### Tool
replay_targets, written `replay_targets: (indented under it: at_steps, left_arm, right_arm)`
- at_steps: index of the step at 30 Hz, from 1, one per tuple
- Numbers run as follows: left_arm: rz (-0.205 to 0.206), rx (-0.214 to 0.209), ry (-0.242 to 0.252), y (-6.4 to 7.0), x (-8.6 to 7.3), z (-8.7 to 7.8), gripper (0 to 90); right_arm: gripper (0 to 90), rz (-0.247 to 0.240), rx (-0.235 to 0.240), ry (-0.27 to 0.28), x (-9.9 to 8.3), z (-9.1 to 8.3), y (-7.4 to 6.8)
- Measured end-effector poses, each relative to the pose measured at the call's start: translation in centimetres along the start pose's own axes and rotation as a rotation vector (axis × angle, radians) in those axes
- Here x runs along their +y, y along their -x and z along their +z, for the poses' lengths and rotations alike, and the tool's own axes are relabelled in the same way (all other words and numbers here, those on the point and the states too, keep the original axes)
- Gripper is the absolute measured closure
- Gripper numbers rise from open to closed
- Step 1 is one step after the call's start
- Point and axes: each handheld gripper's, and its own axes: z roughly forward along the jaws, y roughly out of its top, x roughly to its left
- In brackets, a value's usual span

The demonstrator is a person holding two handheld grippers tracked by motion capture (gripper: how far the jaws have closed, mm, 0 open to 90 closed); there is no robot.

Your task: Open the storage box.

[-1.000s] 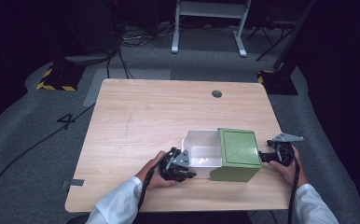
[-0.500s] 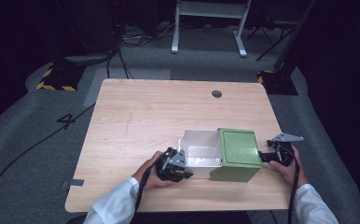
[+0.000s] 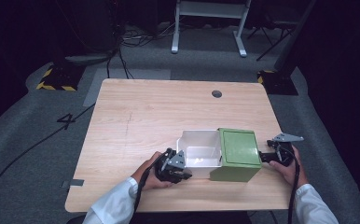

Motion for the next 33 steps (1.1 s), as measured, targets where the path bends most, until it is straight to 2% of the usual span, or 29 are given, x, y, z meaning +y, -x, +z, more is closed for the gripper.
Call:
replay_targets:
  at_steps: [5,7,9,12,14,20,21,23,26,29,33]
  left_arm:
    - [-0.010,-0.002,0.020,-0.1,0.0,-0.1,60.6]
    - [-0.011,0.016,0.013,-0.1,0.2,-0.2,48.1]
    - [-0.016,0.018,0.028,0.1,0.4,-0.6,41.4]
    - [-0.024,0.050,0.047,0.2,0.8,-1.2,30.3]
    - [-0.025,0.087,0.056,0.3,1.1,-1.8,22.2]
    - [-0.031,0.156,0.088,0.3,1.2,-3.7,19.9]
    - [-0.030,0.185,0.092,0.3,1.1,-4.1,19.9]
    - [-0.044,0.211,0.104,0.2,0.8,-4.8,18.7]
    - [-0.063,0.227,0.118,0.0,0.2,-5.8,16.0]
    - [-0.076,0.271,0.117,-0.1,-0.4,-6.8,16.1]
    - [-0.083,0.291,0.112,0.0,-1.2,-8.1,16.1]
  right_arm:
    - [15.5,0.001,0.000,0.000,0.0,0.0,0.0]
    - [15.6,0.001,0.000,0.001,0.0,0.0,0.0]
    - [15.5,0.001,0.000,0.000,0.0,0.0,0.0]
    - [15.5,0.002,0.000,0.001,0.0,0.0,0.0]
    - [15.5,0.001,0.000,0.001,0.0,0.0,0.0]
    - [15.5,0.001,0.000,0.000,0.0,0.0,0.0]
    - [15.5,0.001,0.001,0.001,0.0,0.0,0.0]
    - [15.5,0.001,0.000,0.001,0.0,0.0,0.0]
    - [15.5,0.000,0.000,0.000,0.0,0.0,0.0]
    - [15.6,0.000,0.000,0.000,0.0,0.0,0.0]
    - [15.5,0.002,0.000,0.001,0.0,0.0,0.0]
